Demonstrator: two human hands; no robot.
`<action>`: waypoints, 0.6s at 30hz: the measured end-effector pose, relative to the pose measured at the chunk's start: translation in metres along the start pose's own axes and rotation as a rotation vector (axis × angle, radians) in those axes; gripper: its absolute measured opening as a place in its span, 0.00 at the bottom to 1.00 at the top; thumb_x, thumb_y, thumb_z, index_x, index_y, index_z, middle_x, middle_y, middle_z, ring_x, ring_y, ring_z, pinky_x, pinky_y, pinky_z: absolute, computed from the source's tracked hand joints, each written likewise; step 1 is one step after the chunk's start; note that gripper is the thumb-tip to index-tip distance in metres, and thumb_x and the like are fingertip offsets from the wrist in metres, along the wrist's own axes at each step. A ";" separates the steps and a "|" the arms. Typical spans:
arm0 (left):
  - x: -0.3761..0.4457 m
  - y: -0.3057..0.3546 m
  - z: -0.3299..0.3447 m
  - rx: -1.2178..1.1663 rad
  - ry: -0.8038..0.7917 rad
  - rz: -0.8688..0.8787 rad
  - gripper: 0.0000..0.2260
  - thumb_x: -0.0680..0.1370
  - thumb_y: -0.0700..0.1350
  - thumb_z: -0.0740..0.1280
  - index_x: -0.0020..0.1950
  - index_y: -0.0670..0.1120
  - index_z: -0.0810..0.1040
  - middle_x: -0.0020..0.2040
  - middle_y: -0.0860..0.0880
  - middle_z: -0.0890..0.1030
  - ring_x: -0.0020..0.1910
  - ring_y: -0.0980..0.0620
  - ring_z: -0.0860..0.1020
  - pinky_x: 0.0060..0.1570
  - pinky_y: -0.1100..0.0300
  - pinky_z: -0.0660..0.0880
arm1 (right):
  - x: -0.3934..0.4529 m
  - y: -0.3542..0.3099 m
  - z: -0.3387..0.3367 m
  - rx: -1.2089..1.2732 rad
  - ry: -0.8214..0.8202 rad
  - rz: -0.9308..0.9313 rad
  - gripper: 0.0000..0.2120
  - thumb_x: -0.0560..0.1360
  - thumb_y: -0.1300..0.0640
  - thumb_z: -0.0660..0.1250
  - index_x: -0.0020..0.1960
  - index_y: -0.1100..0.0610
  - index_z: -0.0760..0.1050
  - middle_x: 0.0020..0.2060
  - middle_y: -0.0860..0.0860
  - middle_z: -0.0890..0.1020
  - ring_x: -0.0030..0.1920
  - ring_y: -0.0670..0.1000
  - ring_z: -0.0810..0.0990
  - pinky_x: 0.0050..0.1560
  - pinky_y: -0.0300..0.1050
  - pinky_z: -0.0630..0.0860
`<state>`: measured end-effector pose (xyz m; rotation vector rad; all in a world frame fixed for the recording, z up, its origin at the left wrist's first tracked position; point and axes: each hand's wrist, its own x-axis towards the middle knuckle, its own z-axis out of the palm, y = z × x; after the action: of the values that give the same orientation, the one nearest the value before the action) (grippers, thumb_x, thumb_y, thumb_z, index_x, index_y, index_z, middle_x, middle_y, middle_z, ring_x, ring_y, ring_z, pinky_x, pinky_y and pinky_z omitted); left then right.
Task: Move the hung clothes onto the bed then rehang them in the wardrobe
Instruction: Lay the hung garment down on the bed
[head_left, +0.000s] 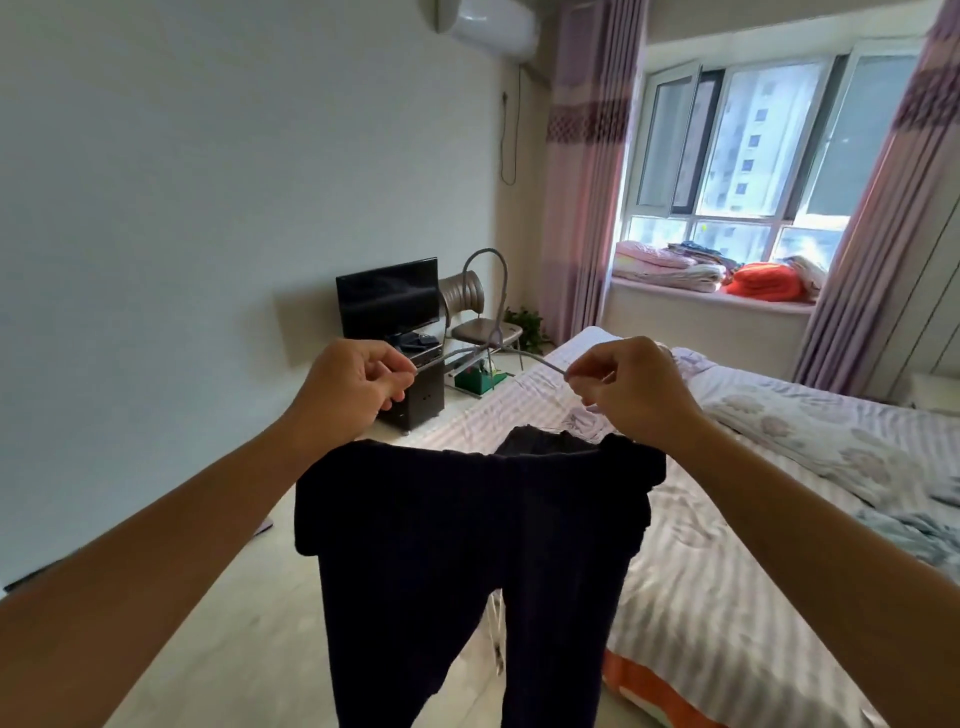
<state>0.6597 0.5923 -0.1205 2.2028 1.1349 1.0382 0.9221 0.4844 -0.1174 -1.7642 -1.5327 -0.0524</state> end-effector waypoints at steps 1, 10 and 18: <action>0.011 -0.002 0.011 -0.001 -0.015 0.000 0.03 0.77 0.40 0.70 0.48 0.45 0.83 0.37 0.48 0.83 0.34 0.53 0.80 0.36 0.68 0.75 | 0.007 0.011 0.001 -0.016 -0.006 -0.004 0.03 0.73 0.59 0.74 0.45 0.53 0.85 0.33 0.42 0.83 0.37 0.43 0.82 0.51 0.45 0.80; 0.110 -0.042 0.104 -0.061 -0.144 -0.046 0.02 0.76 0.39 0.72 0.47 0.45 0.83 0.36 0.48 0.84 0.38 0.51 0.83 0.43 0.63 0.77 | 0.073 0.101 0.026 -0.121 -0.155 0.069 0.08 0.72 0.59 0.74 0.40 0.47 0.83 0.34 0.39 0.82 0.36 0.40 0.81 0.53 0.46 0.80; 0.218 -0.103 0.185 -0.106 -0.317 -0.035 0.02 0.76 0.39 0.72 0.46 0.46 0.82 0.36 0.49 0.84 0.38 0.53 0.83 0.45 0.58 0.80 | 0.145 0.174 0.077 -0.151 -0.173 0.206 0.04 0.72 0.60 0.75 0.42 0.52 0.85 0.33 0.40 0.82 0.36 0.39 0.81 0.49 0.39 0.77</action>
<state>0.8373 0.8207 -0.2127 2.1595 0.9498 0.6859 1.0763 0.6535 -0.1883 -2.0844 -1.4904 0.0912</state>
